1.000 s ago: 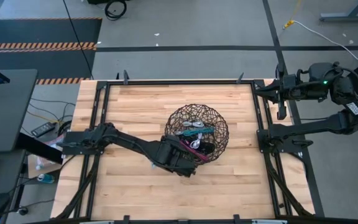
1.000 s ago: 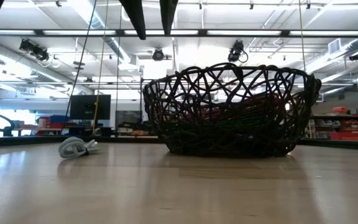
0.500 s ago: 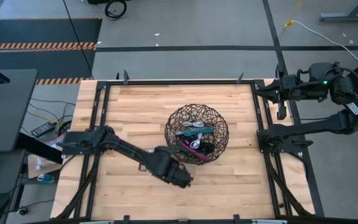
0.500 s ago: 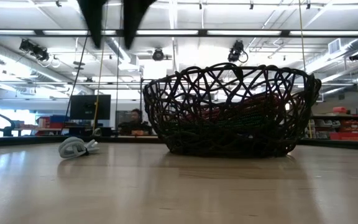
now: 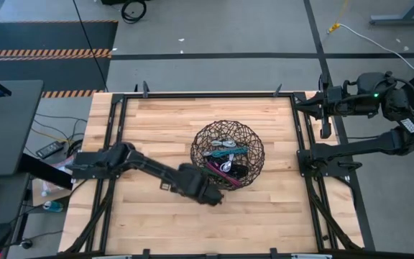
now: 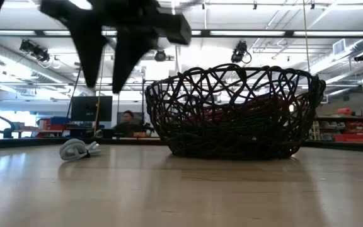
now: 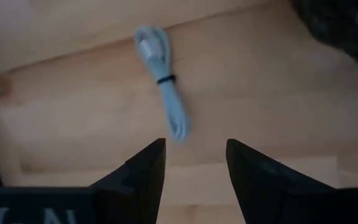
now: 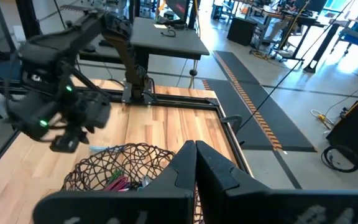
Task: Pick and place USB-C Cables
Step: Adjust the black wire basket on the table
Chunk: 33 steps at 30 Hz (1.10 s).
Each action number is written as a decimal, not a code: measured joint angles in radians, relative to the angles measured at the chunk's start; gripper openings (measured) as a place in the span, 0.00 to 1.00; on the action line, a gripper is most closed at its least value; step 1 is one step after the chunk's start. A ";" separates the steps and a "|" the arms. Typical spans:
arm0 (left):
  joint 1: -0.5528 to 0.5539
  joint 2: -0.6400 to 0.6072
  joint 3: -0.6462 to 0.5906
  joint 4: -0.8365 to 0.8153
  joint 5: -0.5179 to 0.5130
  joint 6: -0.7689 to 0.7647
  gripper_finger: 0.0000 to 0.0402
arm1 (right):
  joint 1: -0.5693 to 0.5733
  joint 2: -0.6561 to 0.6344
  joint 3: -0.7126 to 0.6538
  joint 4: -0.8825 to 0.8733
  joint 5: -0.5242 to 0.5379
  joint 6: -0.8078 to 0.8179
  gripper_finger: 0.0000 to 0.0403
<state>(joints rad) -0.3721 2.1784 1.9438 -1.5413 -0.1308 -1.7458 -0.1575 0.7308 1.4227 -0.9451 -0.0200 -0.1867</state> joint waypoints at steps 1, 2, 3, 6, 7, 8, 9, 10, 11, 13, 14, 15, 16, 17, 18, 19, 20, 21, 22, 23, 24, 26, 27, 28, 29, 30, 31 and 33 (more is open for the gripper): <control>0.016 0.000 -0.010 0.016 0.010 0.038 0.44 | 0.000 0.000 0.000 0.000 0.000 0.000 0.03; 0.031 0.000 -0.022 0.029 0.023 0.076 0.44 | 0.000 0.000 0.000 0.000 0.000 0.000 0.03; 0.046 0.000 -0.035 0.046 0.035 0.117 0.44 | 0.000 0.000 0.000 0.000 0.000 0.000 0.03; 0.084 -0.002 -0.091 0.103 0.094 0.230 0.43 | 0.000 0.000 0.000 0.000 -0.001 0.005 0.03; 0.091 -0.002 -0.110 0.103 0.111 0.253 0.43 | 0.000 0.000 0.000 -0.001 -0.002 0.006 0.03; 0.096 -0.005 -0.127 0.106 0.128 0.269 0.43 | 0.000 0.000 0.000 -0.003 -0.006 0.007 0.03; 0.098 -0.009 -0.147 0.104 0.147 0.276 0.43 | 0.000 0.000 0.000 -0.008 -0.007 0.007 0.03; 0.097 -0.012 -0.165 0.091 0.163 0.280 0.43 | 0.000 0.000 0.000 -0.014 -0.007 0.007 0.03; 0.093 -0.016 -0.184 0.075 0.175 0.279 0.43 | 0.000 0.000 0.000 -0.022 -0.007 0.007 0.03; 0.085 -0.023 -0.227 0.076 0.192 0.269 0.43 | 0.000 0.000 0.000 -0.037 -0.007 0.008 0.03; 0.081 -0.029 -0.247 0.089 0.198 0.265 0.43 | 0.000 0.000 0.000 -0.040 -0.008 0.008 0.03; 0.078 -0.043 -0.268 0.098 0.208 0.265 0.43 | 0.000 0.000 0.000 -0.042 -0.008 0.008 0.03; 0.074 -0.059 -0.285 0.101 0.222 0.262 0.43 | 0.000 0.000 0.000 -0.042 -0.008 0.008 0.03; 0.073 -0.073 -0.296 0.102 0.236 0.258 0.43 | 0.000 0.000 0.000 -0.038 -0.008 0.008 0.03; 0.073 -0.084 -0.301 0.103 0.247 0.247 0.43 | 0.000 0.000 0.000 -0.033 -0.008 0.008 0.03; 0.074 -0.091 -0.301 0.103 0.243 0.237 0.43 | 0.000 0.000 0.000 -0.028 -0.008 0.008 0.03; 0.074 -0.098 -0.298 0.101 0.232 0.229 0.43 | 0.000 0.000 0.000 -0.024 -0.008 0.008 0.03; 0.073 -0.106 -0.292 0.098 0.210 0.217 0.43 | 0.000 0.000 0.000 -0.019 -0.008 0.008 0.03; 0.074 -0.119 -0.288 0.096 0.180 0.205 0.43 | 0.000 0.000 0.000 -0.013 -0.008 0.008 0.03; 0.076 -0.134 -0.284 0.092 0.146 0.190 0.43 | 0.000 0.000 0.000 -0.009 -0.008 0.008 0.03; 0.076 -0.153 -0.282 0.091 0.111 0.179 0.43 | 0.000 0.000 0.000 -0.005 -0.008 0.008 0.03; 0.078 -0.184 -0.281 0.092 0.042 0.150 0.43 | 0.000 0.000 0.000 0.005 -0.008 0.008 0.03; 0.078 -0.199 -0.281 0.092 0.013 0.134 0.43 | 0.000 0.000 0.000 0.008 -0.008 0.008 0.03; 0.077 -0.215 -0.281 0.092 -0.012 0.125 0.43 | 0.000 0.000 0.000 0.008 -0.008 0.008 0.03; 0.077 -0.232 -0.281 0.092 -0.039 0.117 0.43 | 0.000 0.000 0.000 0.005 -0.008 0.009 0.03; 0.077 -0.249 -0.281 0.090 -0.061 0.107 0.43 | 0.000 0.000 0.000 -0.002 -0.008 0.012 0.03; 0.075 -0.264 -0.280 0.086 -0.080 0.101 0.43 | 0.000 0.001 0.000 -0.015 -0.008 0.018 0.03; 0.071 -0.289 -0.280 0.081 -0.124 0.087 0.43 | 0.000 0.009 0.000 -0.054 -0.008 0.038 0.03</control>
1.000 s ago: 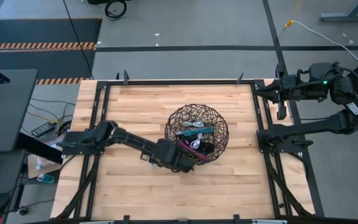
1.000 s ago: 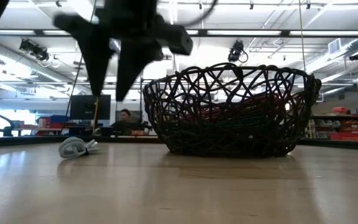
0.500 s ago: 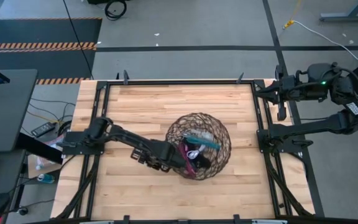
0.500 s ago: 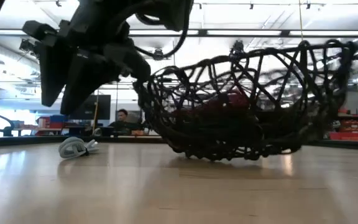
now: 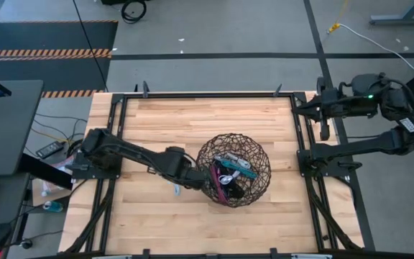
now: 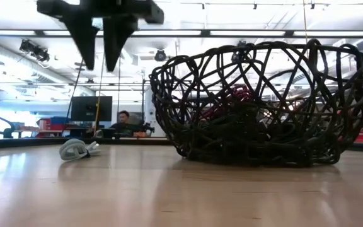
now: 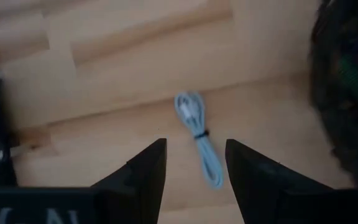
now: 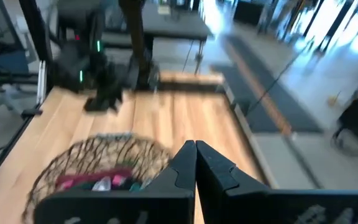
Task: Pick and place USB-C Cables
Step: Adjust the black wire basket on the table
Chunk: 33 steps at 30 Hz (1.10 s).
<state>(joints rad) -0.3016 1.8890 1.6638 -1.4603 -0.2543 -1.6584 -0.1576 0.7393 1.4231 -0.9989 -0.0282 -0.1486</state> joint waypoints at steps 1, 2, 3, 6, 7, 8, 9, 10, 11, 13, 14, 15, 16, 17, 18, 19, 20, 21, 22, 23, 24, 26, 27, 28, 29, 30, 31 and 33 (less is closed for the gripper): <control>0.000 -0.014 0.000 0.001 -0.028 -0.007 0.43 | 0.000 0.006 -0.001 -0.025 -0.001 0.017 0.02; -0.001 -0.025 0.000 0.000 -0.058 -0.010 0.43 | 0.000 0.013 -0.006 -0.045 -0.005 0.034 0.02; -0.001 -0.038 0.000 -0.002 -0.092 -0.012 0.43 | 0.000 0.019 -0.015 -0.061 -0.015 0.050 0.01; 0.000 -0.068 0.000 -0.016 -0.186 -0.010 0.43 | 0.000 0.038 -0.075 -0.086 -0.053 0.109 0.01; 0.001 -0.078 0.000 -0.022 -0.212 -0.009 0.43 | 0.000 0.043 -0.103 -0.085 -0.067 0.126 0.01; 0.004 -0.086 0.000 -0.027 -0.236 -0.009 0.43 | 0.000 0.050 -0.132 -0.086 -0.077 0.140 0.01; 0.007 -0.094 0.000 -0.029 -0.260 -0.008 0.43 | 0.000 0.059 -0.167 -0.076 -0.083 0.152 0.01; 0.008 -0.100 0.000 -0.031 -0.279 -0.007 0.43 | 0.000 0.070 -0.199 -0.063 -0.092 0.161 0.01; 0.008 -0.105 0.000 -0.030 -0.294 -0.004 0.43 | 0.000 0.083 -0.235 -0.043 -0.107 0.167 0.01; 0.008 -0.111 0.000 -0.032 -0.324 0.013 0.43 | 0.000 0.110 -0.311 0.022 -0.150 0.176 0.01; 0.008 -0.112 0.000 -0.035 -0.337 0.019 0.43 | 0.000 0.128 -0.349 0.070 -0.178 0.179 0.00; 0.008 -0.113 0.000 -0.036 -0.345 0.022 0.43 | 0.000 0.145 -0.387 0.122 -0.209 0.189 0.00; 0.008 -0.113 0.000 -0.036 -0.353 0.027 0.43 | 0.000 0.161 -0.422 0.180 -0.246 0.203 0.00; 0.009 -0.113 0.000 -0.038 -0.359 0.034 0.43 | 0.000 0.179 -0.455 0.240 -0.277 0.217 0.00; 0.009 -0.113 0.000 -0.038 -0.363 0.042 0.43 | 0.000 0.201 -0.485 0.299 -0.298 0.229 0.00; 0.009 -0.113 0.000 -0.037 -0.364 0.046 0.43 | 0.001 0.226 -0.512 0.345 -0.311 0.241 0.00; 0.009 -0.113 0.000 -0.038 -0.365 0.047 0.43 | 0.000 0.250 -0.533 0.376 -0.312 0.250 0.00; 0.009 -0.113 0.000 -0.038 -0.365 0.047 0.43 | 0.000 0.274 -0.548 0.396 -0.309 0.255 0.00; 0.009 -0.113 0.000 -0.038 -0.365 0.047 0.43 | 0.000 0.298 -0.557 0.415 -0.301 0.258 0.00; 0.009 -0.113 0.000 -0.038 -0.365 0.047 0.43 | 0.000 0.320 -0.562 0.426 -0.285 0.259 0.00; 0.009 -0.113 0.000 -0.038 -0.365 0.051 0.43 | 0.000 0.344 -0.567 0.430 -0.275 0.257 0.00; 0.009 -0.113 0.000 -0.038 -0.365 0.070 0.43 | 0.001 0.395 -0.571 0.425 -0.267 0.254 0.00; 0.009 -0.113 0.000 -0.038 -0.365 0.075 0.43 | 0.001 0.419 -0.571 0.424 -0.267 0.253 0.00; 0.009 -0.113 0.000 -0.038 -0.365 0.080 0.43 | 0.004 0.443 -0.571 0.425 -0.268 0.249 0.00; 0.009 -0.113 0.000 -0.038 -0.365 0.083 0.43 | 0.008 0.464 -0.571 0.428 -0.268 0.243 0.00; 0.009 -0.113 0.000 -0.037 -0.365 0.084 0.43 | 0.012 0.486 -0.571 0.431 -0.267 0.236 0.00; 0.009 -0.113 0.000 -0.037 -0.365 0.084 0.43 | 0.017 0.507 -0.571 0.431 -0.261 0.231 0.00; 0.009 -0.113 0.000 -0.037 -0.365 0.084 0.43 | 0.021 0.542 -0.571 0.433 -0.252 0.225 0.00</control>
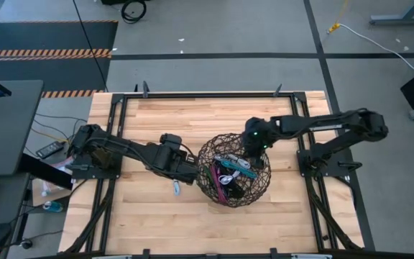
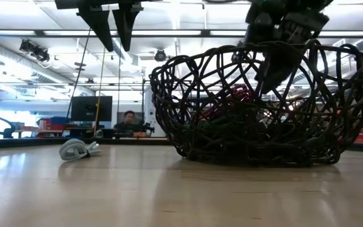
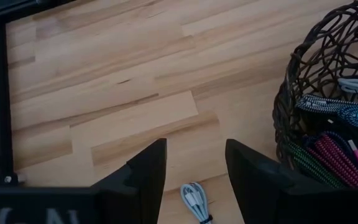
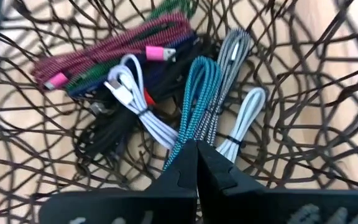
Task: Pick and place USB-C Cables
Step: Adjust the black wire basket on the table
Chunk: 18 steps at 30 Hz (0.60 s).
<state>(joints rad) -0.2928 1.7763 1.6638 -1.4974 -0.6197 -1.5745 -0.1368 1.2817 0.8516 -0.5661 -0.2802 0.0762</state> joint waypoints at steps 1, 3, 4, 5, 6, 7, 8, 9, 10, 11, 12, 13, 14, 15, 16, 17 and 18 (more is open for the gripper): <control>0.000 0.000 0.000 0.000 0.000 0.000 0.43 | 0.000 0.016 0.000 0.005 0.000 -0.001 0.00; 0.000 0.000 0.000 0.000 0.000 0.000 0.43 | 0.000 0.045 0.000 0.008 0.008 -0.016 0.00; 0.000 0.000 0.000 0.001 0.000 -0.001 0.43 | 0.000 0.057 0.000 0.008 0.025 -0.025 0.00; 0.000 0.000 0.000 0.001 0.000 -0.002 0.43 | -0.001 0.068 0.000 0.008 0.043 -0.034 0.00; 0.000 0.000 0.000 0.002 0.000 -0.003 0.43 | -0.005 0.077 0.000 0.008 0.059 -0.045 0.00; 0.000 0.000 0.000 0.003 0.000 -0.003 0.43 | -0.010 0.085 0.000 0.006 0.070 -0.058 0.00; 0.000 0.000 0.000 0.004 0.001 -0.003 0.43 | -0.018 0.091 0.000 0.006 0.076 -0.071 0.00; 0.000 0.000 0.000 0.005 0.001 -0.003 0.43 | -0.026 0.094 0.000 0.006 0.076 -0.080 0.00; 0.000 0.000 0.000 0.006 0.001 -0.003 0.43 | -0.036 0.094 0.000 0.004 0.078 -0.090 0.00; 0.000 0.000 0.000 0.007 0.002 -0.003 0.43 | -0.045 0.094 0.000 0.005 0.078 -0.103 0.00; 0.000 0.000 0.000 0.007 0.003 -0.003 0.43 | -0.056 0.092 0.000 0.005 0.078 -0.113 0.00; 0.000 0.000 0.000 0.009 0.003 -0.003 0.43 | -0.068 0.088 0.000 0.002 0.078 -0.123 0.00; 0.000 0.000 0.000 0.011 0.003 -0.004 0.43 | -0.081 0.082 0.000 -0.002 0.077 -0.132 0.00; 0.000 0.000 0.000 0.012 0.003 -0.003 0.43 | -0.096 0.076 0.000 -0.002 0.077 -0.140 0.00; 0.000 0.000 0.000 0.012 0.003 -0.004 0.43 | -0.111 0.072 0.000 -0.004 0.073 -0.150 0.00; 0.000 0.000 0.000 0.012 0.003 -0.004 0.43 | -0.127 0.068 0.000 -0.009 0.073 -0.157 0.00; 0.000 0.000 0.000 0.013 0.003 -0.004 0.43 | -0.142 0.063 0.000 -0.015 0.073 -0.163 0.00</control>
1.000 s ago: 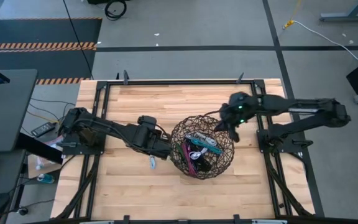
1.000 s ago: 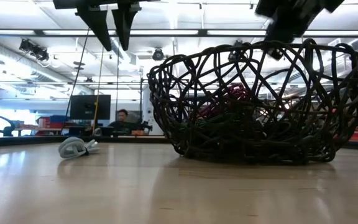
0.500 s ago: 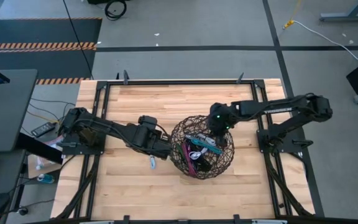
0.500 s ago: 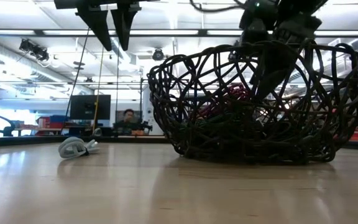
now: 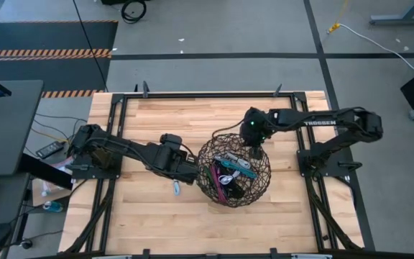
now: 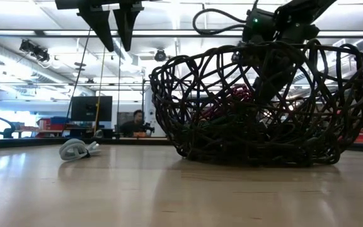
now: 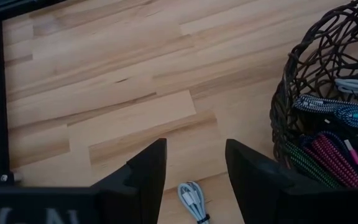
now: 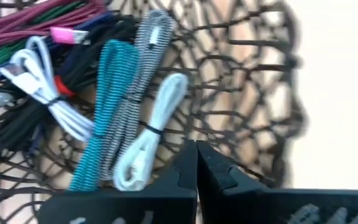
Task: Pick and place USB-C Cables
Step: Adjust the black wire basket on the table
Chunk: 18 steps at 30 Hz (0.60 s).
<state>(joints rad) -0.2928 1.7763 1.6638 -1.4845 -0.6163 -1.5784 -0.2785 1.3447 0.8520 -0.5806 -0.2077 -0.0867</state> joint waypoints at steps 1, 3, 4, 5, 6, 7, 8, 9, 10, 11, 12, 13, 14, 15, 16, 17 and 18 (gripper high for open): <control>0.000 0.000 0.000 0.000 0.000 0.000 0.43 | -0.013 -0.006 0.000 -0.004 0.000 -0.009 0.00; 0.000 0.000 0.000 0.002 0.000 0.000 0.43 | -0.039 -0.015 0.000 -0.011 -0.003 -0.027 0.00; 0.000 0.000 0.000 0.003 0.000 0.000 0.43 | -0.050 -0.019 0.000 -0.013 -0.008 -0.037 0.00; 0.000 0.000 0.000 0.003 0.000 0.000 0.43 | -0.061 -0.023 0.000 -0.015 -0.016 -0.045 0.00; 0.000 0.000 0.000 0.003 0.001 0.000 0.43 | -0.073 -0.025 0.000 -0.016 -0.024 -0.051 0.00; 0.000 0.000 0.000 0.003 0.001 0.000 0.43 | -0.085 -0.028 0.000 -0.016 -0.036 -0.056 0.00; 0.000 0.000 0.000 0.003 0.001 0.000 0.43 | -0.095 -0.030 0.000 -0.016 -0.039 -0.065 0.00; 0.000 0.000 0.000 0.003 0.001 0.000 0.43 | -0.103 -0.031 0.000 -0.016 -0.036 -0.072 0.00; 0.000 0.000 0.000 0.003 0.001 0.000 0.43 | -0.112 -0.031 0.000 -0.016 -0.036 -0.078 0.00; 0.000 0.000 0.000 0.003 0.001 0.000 0.43 | -0.122 -0.031 0.000 -0.016 -0.037 -0.087 0.00; 0.000 0.000 0.000 0.003 0.001 0.000 0.43 | -0.131 -0.031 0.000 -0.016 -0.039 -0.093 0.00; 0.000 0.000 0.000 0.003 0.001 0.001 0.43 | -0.140 -0.031 0.000 -0.016 -0.042 -0.098 0.00; 0.000 0.000 0.000 0.003 0.001 0.001 0.43 | -0.149 -0.031 0.000 -0.016 -0.048 -0.101 0.00; 0.000 0.000 0.000 0.003 0.001 0.001 0.43 | -0.157 -0.031 0.000 -0.016 -0.049 -0.101 0.00; 0.000 0.000 0.000 0.003 0.001 0.001 0.43 | -0.164 -0.031 0.000 -0.016 -0.050 -0.107 0.00; 0.000 0.000 0.000 0.003 0.001 0.002 0.43 | -0.172 -0.031 0.000 -0.016 -0.051 -0.119 0.00; 0.000 0.000 0.000 0.003 0.001 0.002 0.43 | -0.179 -0.031 0.000 -0.016 -0.051 -0.127 0.00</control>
<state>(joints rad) -0.2928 1.7763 1.6638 -1.4811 -0.6155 -1.5768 -0.4573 1.3140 0.8524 -0.5964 -0.2588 -0.2139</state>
